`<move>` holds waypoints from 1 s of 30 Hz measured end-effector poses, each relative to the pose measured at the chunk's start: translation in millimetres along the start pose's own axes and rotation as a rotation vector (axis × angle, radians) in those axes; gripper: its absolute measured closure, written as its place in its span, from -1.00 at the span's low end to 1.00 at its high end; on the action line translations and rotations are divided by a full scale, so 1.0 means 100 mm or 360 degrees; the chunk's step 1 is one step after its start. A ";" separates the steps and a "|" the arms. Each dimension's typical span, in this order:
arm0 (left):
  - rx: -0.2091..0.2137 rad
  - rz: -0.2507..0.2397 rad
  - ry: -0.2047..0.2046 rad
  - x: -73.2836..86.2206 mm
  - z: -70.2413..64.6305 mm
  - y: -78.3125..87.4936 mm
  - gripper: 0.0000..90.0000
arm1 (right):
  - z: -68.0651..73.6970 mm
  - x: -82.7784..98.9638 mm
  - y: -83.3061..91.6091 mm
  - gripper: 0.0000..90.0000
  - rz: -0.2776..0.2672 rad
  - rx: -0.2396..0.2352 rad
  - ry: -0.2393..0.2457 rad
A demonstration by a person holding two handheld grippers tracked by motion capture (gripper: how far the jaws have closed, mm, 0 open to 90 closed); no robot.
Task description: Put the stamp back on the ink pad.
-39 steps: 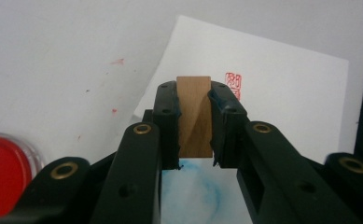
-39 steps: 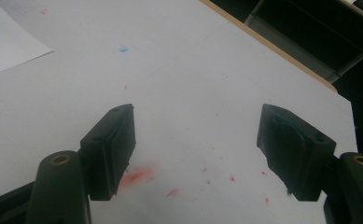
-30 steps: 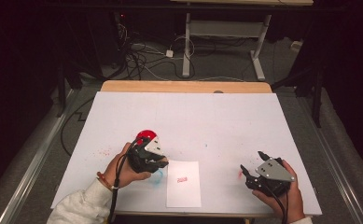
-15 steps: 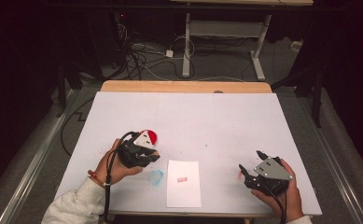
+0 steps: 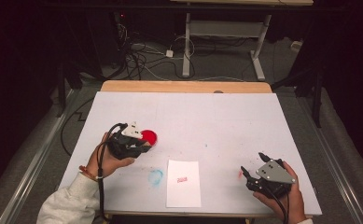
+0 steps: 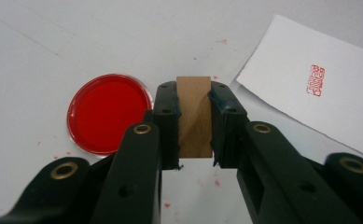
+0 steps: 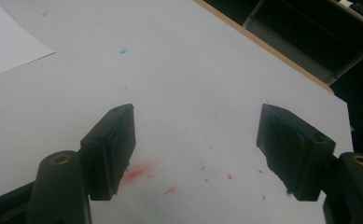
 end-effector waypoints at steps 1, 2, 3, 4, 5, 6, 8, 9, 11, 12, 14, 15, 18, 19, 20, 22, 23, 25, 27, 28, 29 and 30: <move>-0.0008 -0.0002 0.0003 0.00 0.02 0.01 0.63 | 0.00 0.00 0.00 -0.36 0.0002 -0.0002 0.0005; -0.0011 -0.0006 0.0010 0.01 0.03 0.02 0.63 | 0.01 0.00 0.00 -0.36 0.0003 -0.0002 0.0004; -0.0016 -0.0008 0.0018 0.01 0.05 0.03 0.63 | 0.01 0.01 0.00 -0.36 0.0006 -0.0001 0.0005; -0.0024 -0.0005 0.0019 0.02 0.07 0.04 0.63 | 0.01 0.01 0.00 -0.36 0.0005 -0.0002 0.0011; -0.0032 -0.0011 0.0032 0.02 0.09 0.04 0.63 | 0.02 0.01 0.00 -0.36 0.0007 -0.0004 0.0010; -0.0032 -0.0008 0.0039 0.03 0.11 0.04 0.63 | 0.02 0.01 0.00 -0.36 0.0009 -0.0005 0.0011; -0.0040 -0.0003 0.0053 0.04 0.15 0.04 0.63 | 0.01 0.02 0.00 -0.36 0.0011 -0.0005 0.0008; -0.0045 0.0000 0.0061 0.04 0.17 0.03 0.63 | 0.01 0.02 0.00 -0.36 0.0012 -0.0002 -0.0001; -0.0049 0.0004 0.0069 0.05 0.19 0.03 0.63 | 0.01 0.02 0.00 -0.36 0.0011 -0.0001 0.0003; -0.0055 0.0006 0.0073 0.05 0.21 0.02 0.63 | 0.01 0.02 0.00 -0.36 0.0011 -0.0002 0.0005; -0.0053 0.0011 0.0082 0.05 0.24 0.02 0.63 | 0.02 0.02 0.00 -0.36 0.0013 -0.0005 0.0007; -0.0052 0.0009 0.0087 0.05 0.25 0.01 0.63 | 0.02 0.02 -0.01 -0.36 0.0019 -0.0008 0.0007; -0.0043 0.0016 0.0107 0.05 0.29 -0.01 0.63 | 0.03 0.03 -0.02 -0.36 0.0025 -0.0010 0.0008; -0.0036 0.0016 0.0115 0.05 0.31 -0.02 0.63 | 0.03 0.03 -0.02 -0.36 0.0027 -0.0009 0.0000; -0.0031 0.0017 0.0124 0.05 0.33 -0.03 0.63 | 0.03 0.03 -0.02 -0.36 0.0032 -0.0011 0.0003; -0.0031 0.0030 0.0134 0.04 0.36 -0.05 0.63 | 0.04 0.04 -0.03 -0.36 0.0039 -0.0015 0.0004; -0.0032 0.0040 0.0141 0.04 0.38 -0.07 0.63 | 0.05 0.04 -0.04 -0.35 0.0042 -0.0016 0.0003; -0.0034 0.0054 0.0151 0.03 0.42 -0.10 0.63 | 0.06 0.04 -0.04 -0.35 0.0047 -0.0018 -0.0002; -0.0038 0.0080 0.0142 0.01 0.45 -0.13 0.63 | 0.05 0.05 -0.05 -0.35 0.0053 -0.0022 0.0000; -0.0035 0.0089 0.0152 0.01 0.46 -0.15 0.63 | 0.05 0.06 -0.05 -0.35 0.0056 -0.0022 0.0003; -0.0029 0.0102 0.0152 0.00 0.48 -0.18 0.63 | 0.05 0.06 -0.05 -0.35 0.0057 -0.0021 0.0003; -0.0022 0.0122 0.0145 0.00 0.49 -0.20 0.63 | 0.05 0.06 -0.05 -0.35 0.0058 -0.0024 0.0005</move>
Point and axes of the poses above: each handheld gripper's, and its own axes: y roughly backward along the jaws, x roughly out of its underside, z roughly to its left, the point moved 6 cm from there along -y, roughly forward along the jaws, and after that the axes turned 1 degree about -y, right-handed, at the moved point
